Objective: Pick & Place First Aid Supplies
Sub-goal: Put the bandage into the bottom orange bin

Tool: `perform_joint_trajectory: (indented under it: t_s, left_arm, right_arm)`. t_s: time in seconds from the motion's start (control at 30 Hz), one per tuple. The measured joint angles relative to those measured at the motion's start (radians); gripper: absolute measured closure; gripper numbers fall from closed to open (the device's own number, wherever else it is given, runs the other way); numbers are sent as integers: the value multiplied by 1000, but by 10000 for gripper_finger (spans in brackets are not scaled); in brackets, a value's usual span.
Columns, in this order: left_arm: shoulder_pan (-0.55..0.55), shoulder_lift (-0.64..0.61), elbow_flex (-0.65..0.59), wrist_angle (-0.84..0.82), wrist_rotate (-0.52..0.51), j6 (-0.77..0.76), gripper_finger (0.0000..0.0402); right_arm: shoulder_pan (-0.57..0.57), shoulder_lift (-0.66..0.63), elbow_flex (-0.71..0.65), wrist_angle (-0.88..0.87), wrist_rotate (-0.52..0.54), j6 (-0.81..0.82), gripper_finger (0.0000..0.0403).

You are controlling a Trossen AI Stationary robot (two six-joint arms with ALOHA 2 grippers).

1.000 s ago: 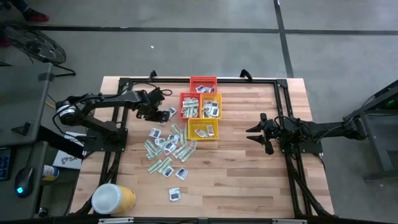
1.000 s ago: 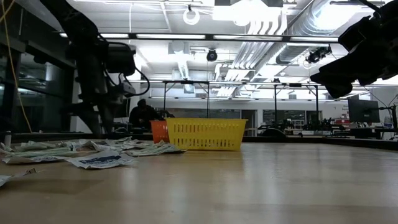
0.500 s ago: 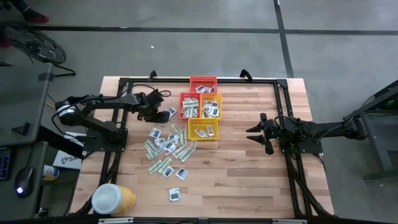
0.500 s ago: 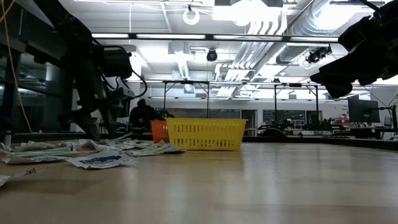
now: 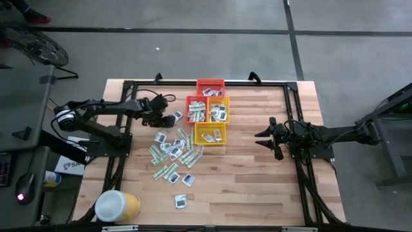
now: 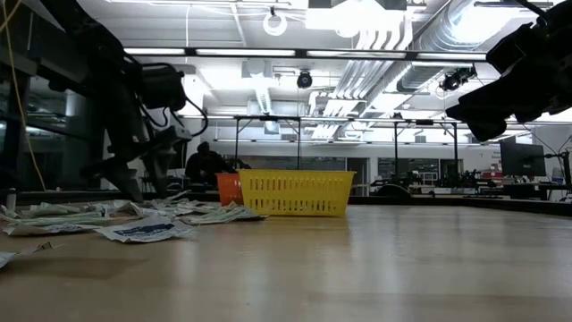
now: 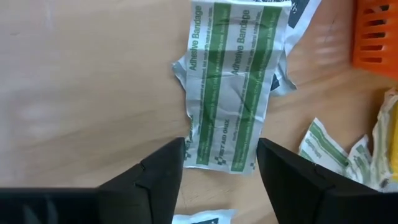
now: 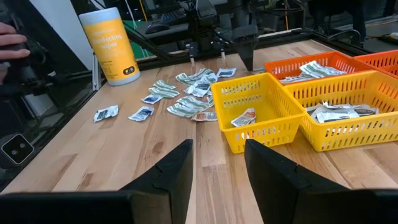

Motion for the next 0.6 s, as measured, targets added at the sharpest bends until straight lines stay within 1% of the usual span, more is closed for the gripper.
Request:
perform_joint_trajectory:
  t_s: [0.13,0.23,0.43,0.6]
  left_arm:
    - [-27,0,-3,-8,-59,-5,220]
    - [-47,13,-3,-15,-90,-6,243]
    - [-73,34,-2,-26,-134,-4,297]
    - [-72,30,-1,-36,-137,-18,349]
  right_arm:
    - [0,0,0,0,0,0,263]
    - [0,0,0,0,0,0,263]
    - [0,0,0,0,0,0,263]
    - [0,0,0,0,0,0,263]
